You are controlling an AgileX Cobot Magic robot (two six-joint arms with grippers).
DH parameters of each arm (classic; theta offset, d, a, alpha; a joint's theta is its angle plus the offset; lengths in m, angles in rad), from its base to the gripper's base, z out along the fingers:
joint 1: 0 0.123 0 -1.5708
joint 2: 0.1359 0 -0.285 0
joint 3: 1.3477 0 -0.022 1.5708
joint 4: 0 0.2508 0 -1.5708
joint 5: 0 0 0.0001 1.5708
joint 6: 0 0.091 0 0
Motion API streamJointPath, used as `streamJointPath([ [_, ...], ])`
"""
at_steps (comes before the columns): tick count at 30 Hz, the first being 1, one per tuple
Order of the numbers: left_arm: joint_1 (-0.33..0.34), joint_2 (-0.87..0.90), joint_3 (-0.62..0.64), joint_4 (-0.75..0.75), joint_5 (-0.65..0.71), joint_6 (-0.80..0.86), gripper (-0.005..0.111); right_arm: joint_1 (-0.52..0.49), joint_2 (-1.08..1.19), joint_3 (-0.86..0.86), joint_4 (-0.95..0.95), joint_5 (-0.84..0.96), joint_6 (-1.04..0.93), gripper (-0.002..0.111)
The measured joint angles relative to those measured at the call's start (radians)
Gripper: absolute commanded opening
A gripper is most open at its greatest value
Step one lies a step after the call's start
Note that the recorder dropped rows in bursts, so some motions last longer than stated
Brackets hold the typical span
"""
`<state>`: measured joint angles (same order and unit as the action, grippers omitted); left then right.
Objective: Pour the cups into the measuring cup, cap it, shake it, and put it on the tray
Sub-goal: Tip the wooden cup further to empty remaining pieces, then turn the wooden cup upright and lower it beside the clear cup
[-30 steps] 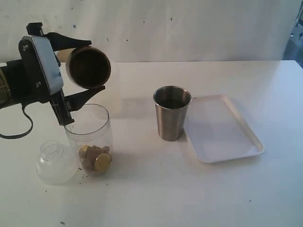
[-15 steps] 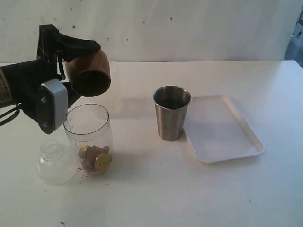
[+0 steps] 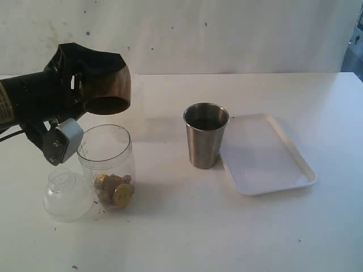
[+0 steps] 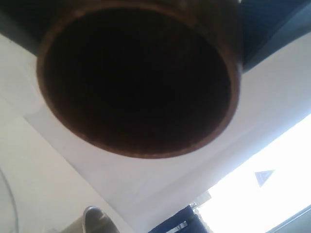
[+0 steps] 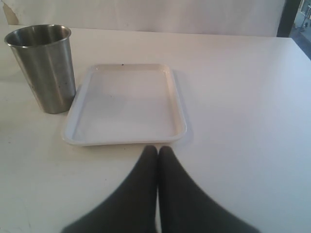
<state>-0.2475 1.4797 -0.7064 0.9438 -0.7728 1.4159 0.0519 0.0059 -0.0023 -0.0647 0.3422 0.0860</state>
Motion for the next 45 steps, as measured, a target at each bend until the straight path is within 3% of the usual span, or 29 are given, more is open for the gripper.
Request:
streamJointPath([
  [12,0.000,0.000,0.000,-0.028,0.067,0.083,0.000,0.000,0.000,0.000,0.000,0.000,0.000,0.000],
  [26,0.000,0.002,0.000,0.170,0.157,-0.017,0.000,0.000,0.000,0.000,0.000,0.000,0.000,0.000],
  [31,0.000,-0.002,0.000,0.087,0.042,-0.012,0.000,0.000,0.000,0.000,0.000,0.000,0.000,0.000],
  [34,-0.001,-0.006,0.000,0.096,0.070,-0.011,0.000,0.000,0.000,0.000,0.000,0.000,0.000,0.000],
  [37,-0.001,-0.006,0.000,-0.038,0.058,-0.135,0.000,0.000,0.000,0.000,0.000,0.000,0.000,0.000],
  [38,-0.001,-0.006,0.000,-0.164,0.001,-0.342,0.000,0.000,0.000,0.000,0.000,0.000,0.000,0.000],
  [42,-0.002,-0.006,0.000,-0.569,-0.138,-0.923,0.000,0.000,0.000,0.000,0.000,0.000,0.000,0.000],
  [45,-0.002,-0.006,-0.004,-0.955,-0.169,-1.124,0.000,0.000,0.000,0.000,0.000,0.000,0.000,0.000],
])
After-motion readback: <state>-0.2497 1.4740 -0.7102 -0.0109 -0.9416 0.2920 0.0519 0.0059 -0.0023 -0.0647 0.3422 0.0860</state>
